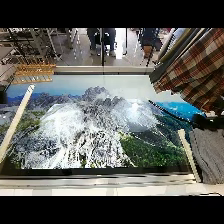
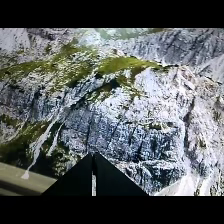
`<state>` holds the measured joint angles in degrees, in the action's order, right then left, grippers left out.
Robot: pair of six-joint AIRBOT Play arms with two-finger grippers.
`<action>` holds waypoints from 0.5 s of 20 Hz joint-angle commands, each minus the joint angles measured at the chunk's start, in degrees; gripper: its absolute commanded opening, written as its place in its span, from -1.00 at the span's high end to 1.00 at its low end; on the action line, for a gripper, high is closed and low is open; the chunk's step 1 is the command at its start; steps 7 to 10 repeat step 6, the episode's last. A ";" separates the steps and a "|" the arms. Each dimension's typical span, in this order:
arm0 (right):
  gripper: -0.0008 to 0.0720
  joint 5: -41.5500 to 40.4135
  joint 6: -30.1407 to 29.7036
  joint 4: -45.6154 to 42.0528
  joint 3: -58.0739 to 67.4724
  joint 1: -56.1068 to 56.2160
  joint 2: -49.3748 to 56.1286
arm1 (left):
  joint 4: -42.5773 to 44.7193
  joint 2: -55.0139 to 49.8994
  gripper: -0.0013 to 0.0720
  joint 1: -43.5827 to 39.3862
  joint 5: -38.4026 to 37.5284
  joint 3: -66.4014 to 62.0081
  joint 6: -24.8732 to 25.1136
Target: Fold the clothes and pants, and hang the long-sleeved shirts on hangers.
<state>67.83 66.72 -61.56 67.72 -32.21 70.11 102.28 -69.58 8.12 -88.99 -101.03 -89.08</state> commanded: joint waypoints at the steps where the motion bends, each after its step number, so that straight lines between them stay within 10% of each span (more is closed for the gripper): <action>1: 0.91 -13.09 -8.26 -5.70 1.25 11.13 -0.07 | 0.74 -0.02 0.92 1.75 0.96 0.00 -0.94; 10: 0.91 -23.71 -8.59 -4.48 3.04 12.61 -0.07 | 0.74 -0.02 0.92 1.68 0.96 0.00 -0.94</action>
